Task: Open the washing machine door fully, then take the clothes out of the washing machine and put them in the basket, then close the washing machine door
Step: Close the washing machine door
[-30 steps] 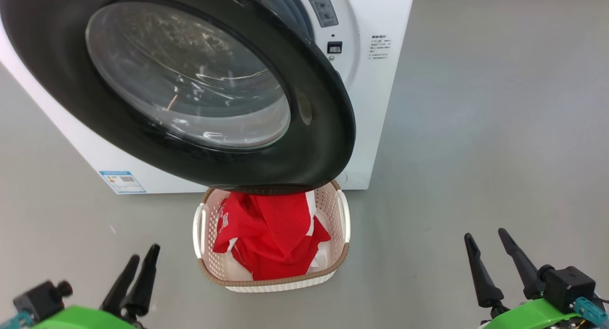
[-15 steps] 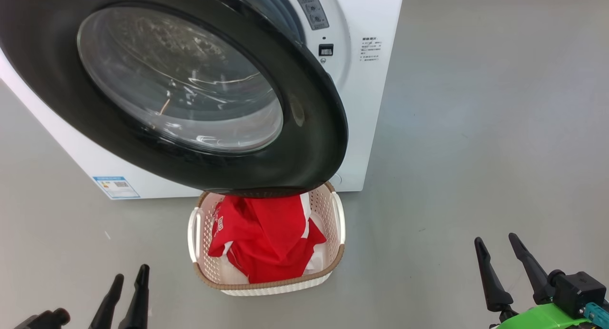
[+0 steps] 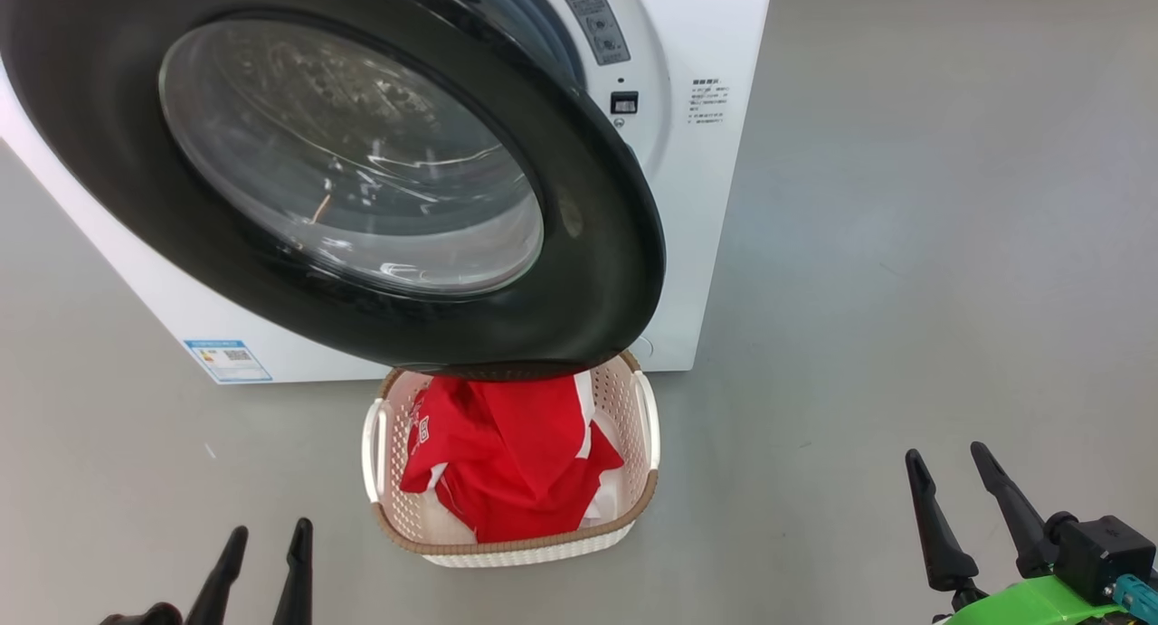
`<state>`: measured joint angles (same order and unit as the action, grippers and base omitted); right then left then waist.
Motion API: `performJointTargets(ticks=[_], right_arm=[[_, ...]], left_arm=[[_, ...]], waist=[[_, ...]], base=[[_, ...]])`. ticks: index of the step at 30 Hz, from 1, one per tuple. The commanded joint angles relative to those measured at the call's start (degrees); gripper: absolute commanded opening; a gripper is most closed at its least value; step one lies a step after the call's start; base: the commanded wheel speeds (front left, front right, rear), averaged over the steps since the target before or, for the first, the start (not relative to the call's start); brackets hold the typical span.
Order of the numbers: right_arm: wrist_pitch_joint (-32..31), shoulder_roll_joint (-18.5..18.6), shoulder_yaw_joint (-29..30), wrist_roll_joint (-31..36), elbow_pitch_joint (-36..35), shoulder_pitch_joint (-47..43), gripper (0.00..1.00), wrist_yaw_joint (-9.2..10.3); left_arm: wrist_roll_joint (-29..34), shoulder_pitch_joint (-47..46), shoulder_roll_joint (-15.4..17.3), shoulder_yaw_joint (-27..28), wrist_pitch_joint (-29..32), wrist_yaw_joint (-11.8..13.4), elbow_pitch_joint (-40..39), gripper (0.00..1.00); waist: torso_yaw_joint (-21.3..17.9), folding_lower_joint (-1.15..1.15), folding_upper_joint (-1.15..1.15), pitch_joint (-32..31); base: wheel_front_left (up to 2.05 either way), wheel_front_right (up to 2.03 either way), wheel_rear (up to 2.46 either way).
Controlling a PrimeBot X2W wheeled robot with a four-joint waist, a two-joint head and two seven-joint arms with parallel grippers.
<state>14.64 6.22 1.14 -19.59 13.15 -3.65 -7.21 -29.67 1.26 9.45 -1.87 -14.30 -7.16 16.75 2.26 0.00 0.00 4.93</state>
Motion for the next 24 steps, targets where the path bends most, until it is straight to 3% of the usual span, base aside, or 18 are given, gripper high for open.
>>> performJointTargets(ticks=[1, 13, 24], right_arm=[[0.36, 0.91, -0.96, 0.42, -1.49, 0.04, 1.0, -0.28], [0.36, 0.79, -1.09, 0.4, -1.71, -0.06, 1.0, -0.28], [0.36, 0.86, -1.15, 0.36, -1.77, -0.34, 1.0, -0.28]], left_arm=[[2.19, -0.44, 0.15, 3.05, -0.7, -0.33, -1.91, 1.0], [15.31, 1.1, -3.58, 7.27, -0.7, -0.33, -5.83, 1.0], [19.48, 2.16, -5.72, 8.26, -0.7, -0.33, -6.49, 1.0]], waist=[[0.14, 0.0, 0.0, -0.09], [0.56, 0.0, 0.0, -0.68], [0.76, 0.0, 0.0, -0.92]], base=[[0.0, 0.0, 0.0], [0.0, 0.0, 0.0], [0.0, 0.0, 0.0]])
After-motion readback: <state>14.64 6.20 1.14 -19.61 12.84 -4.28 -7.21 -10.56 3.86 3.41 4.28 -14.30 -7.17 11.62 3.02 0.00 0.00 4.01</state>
